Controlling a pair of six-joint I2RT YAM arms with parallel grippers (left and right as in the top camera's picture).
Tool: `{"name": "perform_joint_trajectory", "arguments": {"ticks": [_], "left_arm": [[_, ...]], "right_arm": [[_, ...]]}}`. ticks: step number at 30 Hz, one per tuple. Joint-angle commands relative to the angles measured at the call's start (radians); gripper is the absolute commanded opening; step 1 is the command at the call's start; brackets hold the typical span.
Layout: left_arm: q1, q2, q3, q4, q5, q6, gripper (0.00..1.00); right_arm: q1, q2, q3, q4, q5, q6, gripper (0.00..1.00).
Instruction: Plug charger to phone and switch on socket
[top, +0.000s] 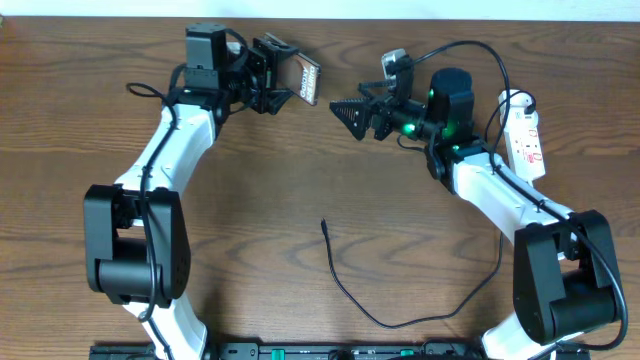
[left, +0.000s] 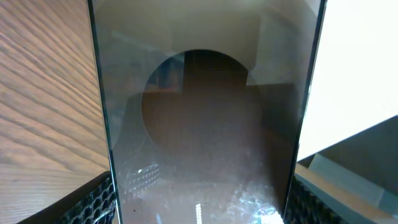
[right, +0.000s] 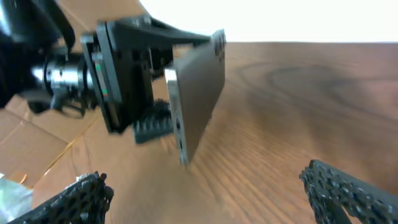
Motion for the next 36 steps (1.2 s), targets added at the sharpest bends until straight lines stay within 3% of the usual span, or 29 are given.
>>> {"name": "perform_joint_trajectory", "arguments": {"ticks": [1,12,25,36], "left_arm": [[-0.018,-0.035,0.018,0.012,0.007,0.024,0.07],[-0.062,-0.036,0.018,0.013,0.076,0.02,0.07],[-0.112,-0.036,0.018,0.013,0.101,0.008,0.07],[-0.133,-0.036,0.018,0.017,0.105,-0.011,0.07]], "right_arm": [[0.029,0.003,0.082,-0.069,0.058,-0.057,0.99],[0.087,0.003,0.118,-0.187,0.168,-0.101,0.99],[0.105,0.003,0.118,-0.197,0.229,-0.111,0.99],[0.132,0.003,0.118,-0.201,0.301,-0.095,0.89]]}}
